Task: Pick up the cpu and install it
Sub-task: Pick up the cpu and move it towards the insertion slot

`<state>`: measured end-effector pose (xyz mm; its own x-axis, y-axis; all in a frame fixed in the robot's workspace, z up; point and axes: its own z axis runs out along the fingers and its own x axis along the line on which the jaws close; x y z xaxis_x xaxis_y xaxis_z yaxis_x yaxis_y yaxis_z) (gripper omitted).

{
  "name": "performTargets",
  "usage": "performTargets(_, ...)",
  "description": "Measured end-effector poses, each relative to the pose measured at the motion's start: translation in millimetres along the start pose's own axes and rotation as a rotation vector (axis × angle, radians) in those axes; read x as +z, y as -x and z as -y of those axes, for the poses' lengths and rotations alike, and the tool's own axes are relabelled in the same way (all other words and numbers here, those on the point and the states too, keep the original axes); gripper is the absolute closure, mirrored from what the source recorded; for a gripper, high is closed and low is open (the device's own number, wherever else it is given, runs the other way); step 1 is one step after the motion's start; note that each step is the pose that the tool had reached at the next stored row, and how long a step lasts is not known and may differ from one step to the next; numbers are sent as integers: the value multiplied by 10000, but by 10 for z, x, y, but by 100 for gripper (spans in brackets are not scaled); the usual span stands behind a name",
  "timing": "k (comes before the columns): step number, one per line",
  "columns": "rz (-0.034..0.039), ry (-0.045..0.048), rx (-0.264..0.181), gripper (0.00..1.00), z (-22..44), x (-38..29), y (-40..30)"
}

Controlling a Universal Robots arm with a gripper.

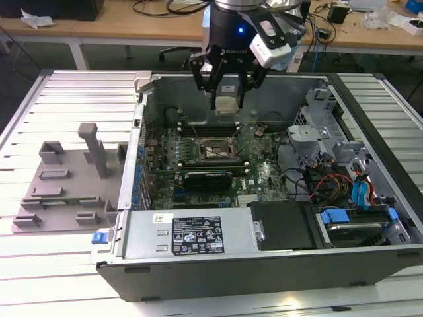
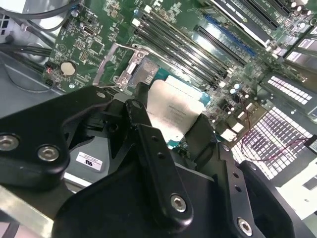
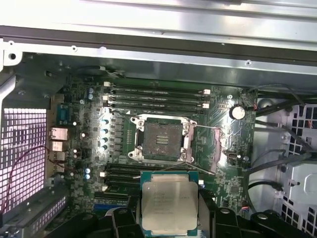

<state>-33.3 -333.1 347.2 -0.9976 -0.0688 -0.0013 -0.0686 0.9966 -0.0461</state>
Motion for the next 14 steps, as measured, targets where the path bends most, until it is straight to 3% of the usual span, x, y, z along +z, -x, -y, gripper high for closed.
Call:
performTargets(10, 0, -3, 0, 45, -1, 76, 76)
performTargets(14, -2, -24, 0, 45, -44, 220, 101)
